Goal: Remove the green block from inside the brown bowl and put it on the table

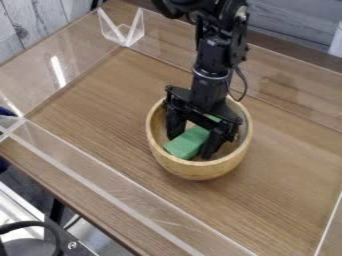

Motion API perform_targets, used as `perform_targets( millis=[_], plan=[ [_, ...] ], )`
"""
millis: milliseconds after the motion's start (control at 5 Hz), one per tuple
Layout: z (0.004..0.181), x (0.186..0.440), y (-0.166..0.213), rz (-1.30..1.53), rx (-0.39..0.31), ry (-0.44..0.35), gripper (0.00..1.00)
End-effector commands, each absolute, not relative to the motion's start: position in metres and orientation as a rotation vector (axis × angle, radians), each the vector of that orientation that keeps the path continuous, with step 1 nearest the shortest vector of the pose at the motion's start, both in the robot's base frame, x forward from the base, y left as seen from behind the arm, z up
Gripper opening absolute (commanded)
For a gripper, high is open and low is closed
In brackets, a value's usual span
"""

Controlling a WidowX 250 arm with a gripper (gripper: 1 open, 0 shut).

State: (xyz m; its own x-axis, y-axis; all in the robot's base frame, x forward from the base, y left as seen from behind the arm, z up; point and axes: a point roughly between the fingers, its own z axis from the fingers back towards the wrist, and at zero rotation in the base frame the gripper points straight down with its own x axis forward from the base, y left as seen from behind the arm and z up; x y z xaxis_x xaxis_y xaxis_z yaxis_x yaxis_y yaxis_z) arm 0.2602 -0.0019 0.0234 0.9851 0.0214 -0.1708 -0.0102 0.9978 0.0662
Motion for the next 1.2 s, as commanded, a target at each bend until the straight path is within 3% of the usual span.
perform_targets(
  millis=[0,600,1000],
  plan=[
    [0.0171,0.2622,-0.0073,0.020,0.078,0.148,1.00],
    [0.0124,0.2594,-0.0089,0.001,0.140,0.209,1.00],
    [0.0105,0.2553,-0.0061,0.038,0.122,0.217,1.00]
  ],
)
